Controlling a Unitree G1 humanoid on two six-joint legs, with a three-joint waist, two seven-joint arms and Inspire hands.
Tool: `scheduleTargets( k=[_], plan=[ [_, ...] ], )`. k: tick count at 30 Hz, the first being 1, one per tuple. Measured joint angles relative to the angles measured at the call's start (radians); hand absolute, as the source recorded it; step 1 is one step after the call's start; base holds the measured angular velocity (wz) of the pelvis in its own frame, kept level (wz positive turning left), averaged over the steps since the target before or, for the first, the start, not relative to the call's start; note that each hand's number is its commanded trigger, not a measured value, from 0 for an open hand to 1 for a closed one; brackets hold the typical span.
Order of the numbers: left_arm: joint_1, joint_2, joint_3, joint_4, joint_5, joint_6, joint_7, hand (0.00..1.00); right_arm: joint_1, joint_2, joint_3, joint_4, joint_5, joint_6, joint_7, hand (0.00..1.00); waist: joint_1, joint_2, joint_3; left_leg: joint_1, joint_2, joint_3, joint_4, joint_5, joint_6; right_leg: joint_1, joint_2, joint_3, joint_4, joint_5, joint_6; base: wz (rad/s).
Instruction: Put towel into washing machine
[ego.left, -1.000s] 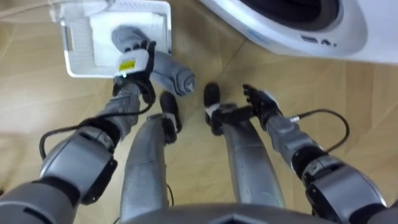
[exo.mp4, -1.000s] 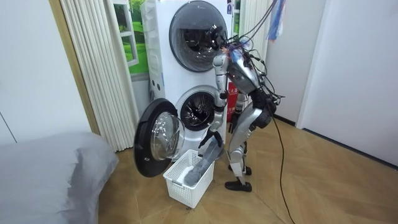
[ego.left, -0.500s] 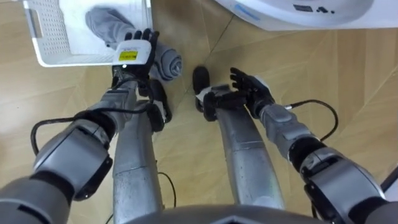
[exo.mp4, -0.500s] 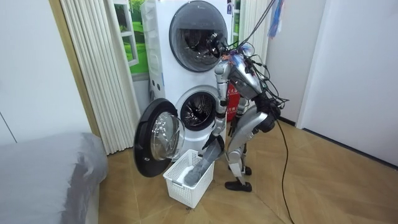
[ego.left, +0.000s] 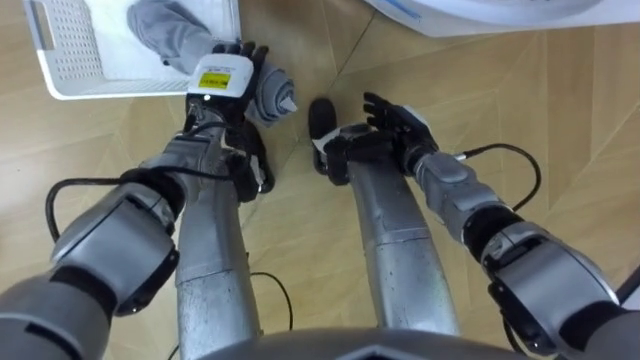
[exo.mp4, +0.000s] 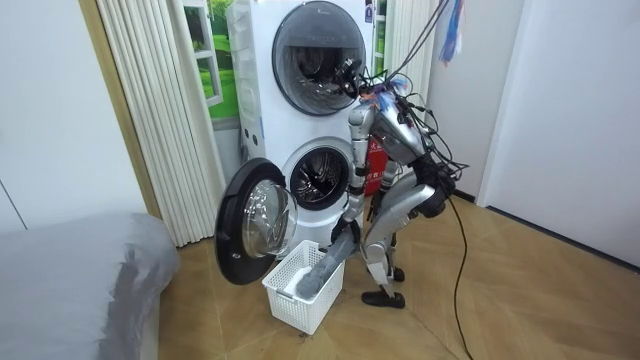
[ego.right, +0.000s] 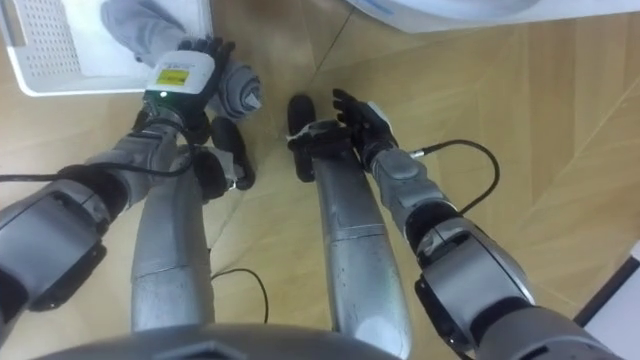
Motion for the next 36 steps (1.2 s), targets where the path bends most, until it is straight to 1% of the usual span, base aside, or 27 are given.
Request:
scheduleTargets(
  k=[3,6,9,12,18,28,32,34,36],
  plan=[
    [-0.017,0.008,-0.001,0.001,0.0,0.0,0.006,1.0,-0.002,0.0,0.0,0.01,0.026,-0.007,0.004,0.0,-0.003,0.0,0.0002,0.0,0.0,0.0,0.0,-0.003,-0.004,-0.001,0.0,0.0,0.001,0.0,0.0,0.0],
    [-0.02,0.018,-0.001,0.003,-0.001,0.0,0.021,1.0,-0.01,0.0,-0.001,0.017,0.04,-0.009,0.004,0.0,-0.011,-0.003,0.0009,0.0,0.0,0.0,0.0,-0.004,-0.005,-0.002,0.0,0.0,0.001,-0.001,-0.002,0.0],
    [-0.022,0.04,-0.035,0.003,-0.002,-0.006,0.026,1.0,-0.016,0.0,0.001,0.018,0.045,-0.009,0.005,0.0,-0.021,-0.011,0.0003,0.0,0.0,0.0,-0.002,-0.005,-0.004,-0.002,0.0,-0.001,0.0,-0.003,-0.002,0.0],
    [-0.028,0.049,-0.052,0.004,-0.001,-0.013,0.026,1.0,-0.022,-0.001,0.0,0.021,0.044,-0.009,0.001,0.0,-0.028,-0.013,0.0,0.0,0.0,0.0,0.0,-0.008,0.001,-0.001,0.001,-0.001,-0.001,-0.003,-0.002,-0.02],
    [-0.032,0.046,-0.055,0.004,0.0,-0.013,0.026,1.0,-0.027,-0.002,0.0,0.022,0.045,-0.009,0.002,0.0,-0.027,-0.013,0.0001,0.0,0.003,0.0,0.012,-0.02,0.005,0.001,0.004,0.002,0.002,-0.008,0.005,-0.05],
    [-0.029,0.04,-0.055,0.004,0.0,-0.013,0.023,1.0,-0.023,-0.002,0.0,0.021,0.045,-0.008,0.001,0.0,-0.023,-0.013,0.0,0.008,0.0,0.001,0.015,-0.023,0.01,0.01,0.001,0.002,0.006,-0.012,0.01,0.0],
    [-0.003,0.029,-0.032,0.005,0.0,-0.013,0.016,1.0,0.013,-0.009,0.001,0.026,0.001,-0.008,0.001,0.0,-0.023,-0.013,0.0002,0.067,0.0,0.001,-0.006,-0.023,0.009,0.07,0.0,-0.002,-0.015,-0.016,0.01,0.02],
    [0.026,0.022,-0.015,0.005,0.0,-0.014,0.016,1.0,0.027,-0.009,0.0,0.044,-0.044,-0.008,0.001,0.0,-0.02,-0.013,0.0002,0.114,0.001,0.005,-0.029,-0.022,0.008,0.117,0.0,-0.004,-0.04,-0.016,0.01,-0.04],
    [0.067,0.005,0.005,0.004,0.001,-0.018,0.017,1.0,0.045,-0.012,0.0,0.063,-0.076,-0.009,-0.002,0.0,-0.009,-0.013,0.0001,0.19,0.001,0.017,-0.072,-0.021,0.006,0.189,-0.002,-0.006,-0.081,-0.014,0.013,-0.1]
  ],
)
